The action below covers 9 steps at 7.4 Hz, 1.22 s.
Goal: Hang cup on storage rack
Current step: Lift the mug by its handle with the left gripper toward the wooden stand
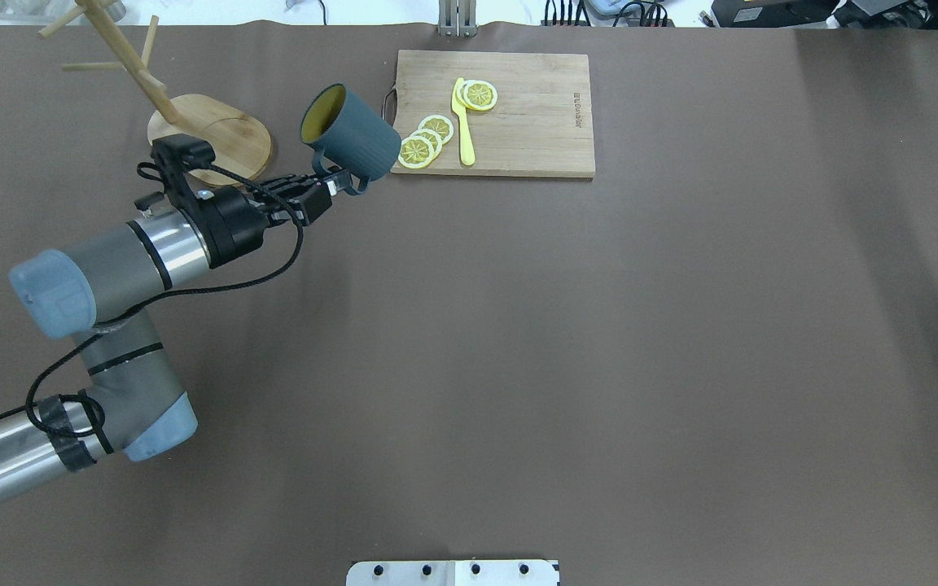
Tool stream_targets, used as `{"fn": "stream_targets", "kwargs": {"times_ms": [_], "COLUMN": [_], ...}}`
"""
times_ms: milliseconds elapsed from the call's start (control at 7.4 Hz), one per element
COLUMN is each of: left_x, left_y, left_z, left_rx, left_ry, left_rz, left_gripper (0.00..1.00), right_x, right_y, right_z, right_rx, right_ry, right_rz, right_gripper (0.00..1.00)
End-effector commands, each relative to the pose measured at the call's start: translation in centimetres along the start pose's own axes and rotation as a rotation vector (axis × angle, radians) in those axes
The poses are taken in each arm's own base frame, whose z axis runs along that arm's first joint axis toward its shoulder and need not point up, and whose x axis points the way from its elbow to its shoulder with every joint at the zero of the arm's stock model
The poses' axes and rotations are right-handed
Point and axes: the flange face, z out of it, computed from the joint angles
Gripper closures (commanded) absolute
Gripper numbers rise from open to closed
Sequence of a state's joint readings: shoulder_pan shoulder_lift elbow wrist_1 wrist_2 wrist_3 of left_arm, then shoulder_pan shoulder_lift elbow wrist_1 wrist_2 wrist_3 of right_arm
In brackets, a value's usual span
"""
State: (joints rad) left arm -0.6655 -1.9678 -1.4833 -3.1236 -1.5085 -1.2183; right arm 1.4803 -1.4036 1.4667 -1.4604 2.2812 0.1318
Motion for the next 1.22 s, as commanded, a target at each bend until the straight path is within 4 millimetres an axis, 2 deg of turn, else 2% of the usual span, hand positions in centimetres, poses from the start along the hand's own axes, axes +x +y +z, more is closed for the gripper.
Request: {"fn": "stream_targets", "kwargs": {"times_ms": [0, 135, 270, 405, 541, 676, 811, 1081], "left_x": [-2.0, -3.2, -4.2, -5.5, -5.8, -6.4, -7.6, -8.5], "left_y": [-4.6, -7.9, -12.7, -14.4, -15.0, -17.4, -18.8, -20.1], "left_z": [-0.8, -0.9, 1.2, 0.8, 1.4, 1.0, 0.4, 0.0], "left_rx": [0.042, 0.081, 0.06, 0.059, 0.073, 0.117, 0.15, 0.21], "left_ry": [-0.021, -0.032, -0.033, -0.056, -0.059, -0.054, -0.061, -0.046], "left_rz": [-0.305, -0.403, -0.626, -0.656, -0.753, -0.884, -0.974, -1.167], "left_gripper": [1.0, 1.0, 1.0, 1.0, 1.0, 1.0, 1.0, 1.0], "right_x": [-0.3, -0.4, -0.6, -0.6, -0.6, -0.6, -0.7, -1.0], "right_y": [0.0, 0.3, 0.6, 0.6, 0.7, 0.7, 0.6, 0.6], "right_z": [-0.6, -0.8, -1.1, -1.2, -1.2, -1.2, -1.3, -1.7], "right_rx": [0.014, 0.019, 0.025, 0.028, 0.029, 0.028, 0.03, 0.04], "right_ry": [0.015, 0.021, 0.023, 0.027, 0.027, 0.029, 0.029, 0.033], "right_rz": [-0.01, -0.012, -0.012, -0.014, -0.014, -0.013, -0.015, -0.023], "right_gripper": [0.0, 0.0, 0.0, 0.0, 0.0, 0.0, 0.0, 0.0]}}
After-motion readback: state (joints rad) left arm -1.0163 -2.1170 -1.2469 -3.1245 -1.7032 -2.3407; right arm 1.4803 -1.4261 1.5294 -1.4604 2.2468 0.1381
